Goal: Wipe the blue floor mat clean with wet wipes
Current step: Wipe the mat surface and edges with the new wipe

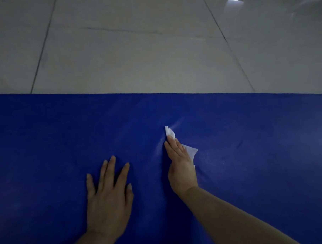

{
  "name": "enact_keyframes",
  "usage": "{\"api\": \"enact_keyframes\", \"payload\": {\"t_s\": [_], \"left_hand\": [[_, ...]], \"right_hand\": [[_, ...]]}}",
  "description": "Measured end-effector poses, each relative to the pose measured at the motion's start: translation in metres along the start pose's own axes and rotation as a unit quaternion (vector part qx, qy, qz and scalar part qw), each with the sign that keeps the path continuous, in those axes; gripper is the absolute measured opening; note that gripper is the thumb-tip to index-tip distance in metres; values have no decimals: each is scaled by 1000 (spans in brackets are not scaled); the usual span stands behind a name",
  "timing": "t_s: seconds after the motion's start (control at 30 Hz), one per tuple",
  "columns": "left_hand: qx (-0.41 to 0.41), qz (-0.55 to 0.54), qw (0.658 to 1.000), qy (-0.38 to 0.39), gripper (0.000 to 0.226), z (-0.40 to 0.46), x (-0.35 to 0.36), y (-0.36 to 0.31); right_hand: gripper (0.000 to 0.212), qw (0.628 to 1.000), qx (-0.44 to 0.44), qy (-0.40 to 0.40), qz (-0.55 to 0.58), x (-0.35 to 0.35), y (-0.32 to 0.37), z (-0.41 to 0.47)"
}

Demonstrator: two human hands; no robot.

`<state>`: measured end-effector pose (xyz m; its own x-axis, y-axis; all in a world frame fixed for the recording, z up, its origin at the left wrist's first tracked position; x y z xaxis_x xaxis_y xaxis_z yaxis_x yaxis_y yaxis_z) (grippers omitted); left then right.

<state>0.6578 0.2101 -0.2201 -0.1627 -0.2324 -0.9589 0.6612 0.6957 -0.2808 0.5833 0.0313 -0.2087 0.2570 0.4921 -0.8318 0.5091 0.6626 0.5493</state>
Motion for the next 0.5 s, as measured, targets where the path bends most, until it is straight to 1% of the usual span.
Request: {"api": "enact_keyframes", "payload": {"t_s": [0.07,0.1,0.17,0.2,0.23,0.3,0.33,0.37,0.4,0.43,0.47,0.5], "left_hand": [[7,37,999,23,54,0,8,5],[7,49,998,28,55,3,9,6],[9,57,998,35,55,5,9,4],[9,59,998,35,55,5,10,3],[9,63,997,36,55,4,10,4],[9,65,997,45,55,3,9,5],[9,64,997,48,55,3,8,6],[10,63,997,47,55,3,7,7],[11,63,997,45,55,3,6,7],[12,64,997,42,55,3,5,7],[13,66,997,39,55,3,5,6],[12,66,997,36,55,3,5,6]], "right_hand": [[68,1000,4,-12,16,-13,-11,1],[72,999,32,-40,17,-23,-21,0],[90,986,132,-103,-20,-46,-46,-4],[96,978,170,-118,-11,-51,-52,-9],[96,977,177,-121,3,-50,-48,-12],[80,985,141,-99,13,-29,-22,-26],[74,991,110,-75,32,-13,-1,-37],[72,999,45,-2,-17,6,20,-49],[69,998,5,57,-35,23,39,-56],[66,998,-25,59,6,34,55,-58],[69,994,-94,47,35,43,60,-60],[75,993,-103,56,-1,45,49,-57]]}}
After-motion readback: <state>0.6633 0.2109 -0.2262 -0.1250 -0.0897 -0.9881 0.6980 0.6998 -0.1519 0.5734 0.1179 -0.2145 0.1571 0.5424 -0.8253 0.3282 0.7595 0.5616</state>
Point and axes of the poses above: each hand's wrist, its own z-axis towards the middle knuckle, its own x-axis out of the palm, y = z × x, the point moved 3 cm from there along z, towards the middle knuckle, and after that the axes turned 1 degree about -x, right-handed, at the moved point
